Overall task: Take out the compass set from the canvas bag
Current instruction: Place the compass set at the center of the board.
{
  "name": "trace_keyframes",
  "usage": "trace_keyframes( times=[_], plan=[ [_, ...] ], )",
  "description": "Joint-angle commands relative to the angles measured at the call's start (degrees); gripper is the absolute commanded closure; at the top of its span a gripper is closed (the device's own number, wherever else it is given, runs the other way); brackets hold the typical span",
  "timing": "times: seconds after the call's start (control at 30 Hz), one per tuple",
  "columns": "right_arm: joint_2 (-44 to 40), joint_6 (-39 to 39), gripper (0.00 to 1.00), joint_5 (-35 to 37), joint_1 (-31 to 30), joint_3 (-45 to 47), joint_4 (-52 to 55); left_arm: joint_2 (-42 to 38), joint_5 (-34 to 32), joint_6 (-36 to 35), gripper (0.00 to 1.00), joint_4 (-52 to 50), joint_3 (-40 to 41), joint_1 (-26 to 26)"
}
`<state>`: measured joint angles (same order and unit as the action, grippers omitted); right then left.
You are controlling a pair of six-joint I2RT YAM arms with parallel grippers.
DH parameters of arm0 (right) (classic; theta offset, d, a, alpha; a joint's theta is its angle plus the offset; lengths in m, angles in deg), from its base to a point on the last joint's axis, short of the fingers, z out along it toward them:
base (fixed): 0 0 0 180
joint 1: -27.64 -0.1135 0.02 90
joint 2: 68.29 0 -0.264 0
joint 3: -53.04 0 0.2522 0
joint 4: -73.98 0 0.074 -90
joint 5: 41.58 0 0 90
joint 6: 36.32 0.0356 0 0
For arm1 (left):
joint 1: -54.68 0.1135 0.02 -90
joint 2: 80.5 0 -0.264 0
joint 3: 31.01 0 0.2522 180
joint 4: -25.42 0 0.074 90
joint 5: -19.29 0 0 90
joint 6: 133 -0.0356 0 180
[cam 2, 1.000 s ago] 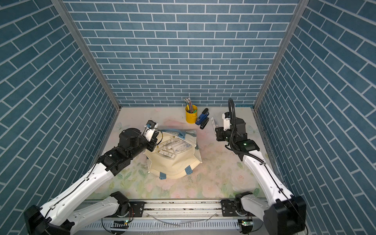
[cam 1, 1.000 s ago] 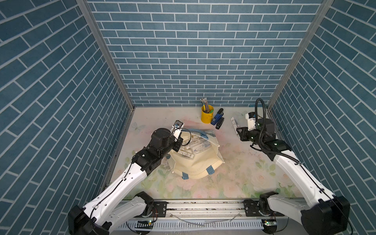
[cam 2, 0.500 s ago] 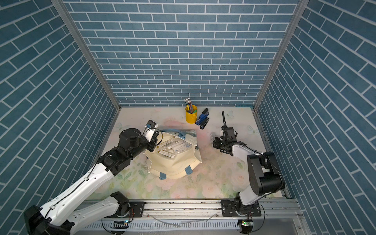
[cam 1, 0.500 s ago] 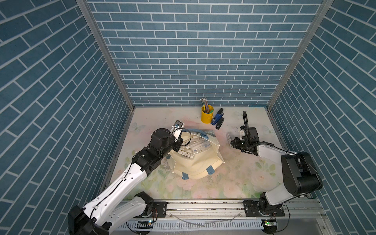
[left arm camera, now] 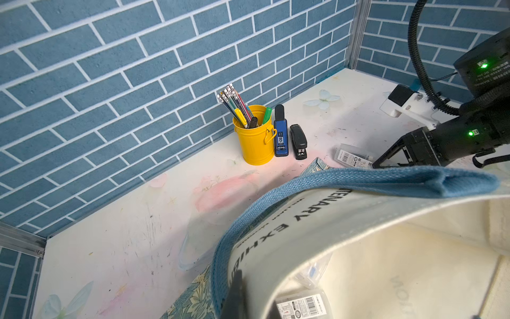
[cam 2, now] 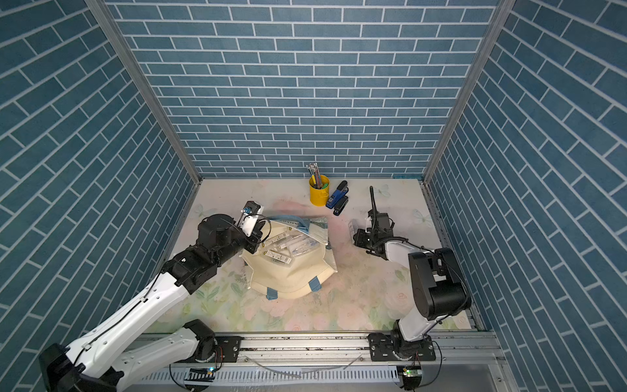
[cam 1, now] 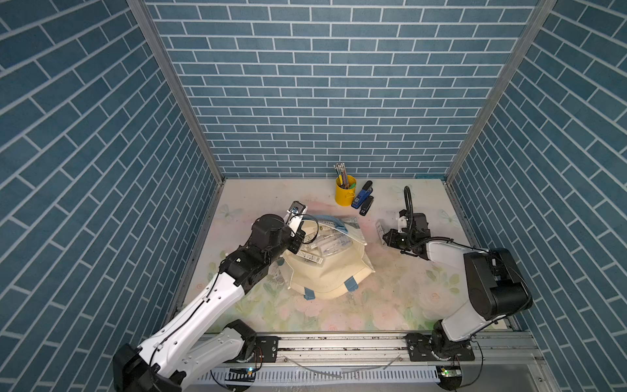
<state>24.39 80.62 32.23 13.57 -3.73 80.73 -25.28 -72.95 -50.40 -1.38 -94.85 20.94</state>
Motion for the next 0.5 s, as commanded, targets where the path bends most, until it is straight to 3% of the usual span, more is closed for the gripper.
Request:
trace_keyframes(
  times=[0.0,0.47],
  plan=[
    [1.86,-0.73,0.74,0.8,0.35,-0.24,2.54,-1.76,0.75,-0.07,1.0,3.22,0.43,-0.12],
    [3.46,-4.82,0.45,4.66,0.36,-5.47,11.45,-0.4,1.44,-0.12,1.0,3.22,-0.09,-0.01]
  ],
)
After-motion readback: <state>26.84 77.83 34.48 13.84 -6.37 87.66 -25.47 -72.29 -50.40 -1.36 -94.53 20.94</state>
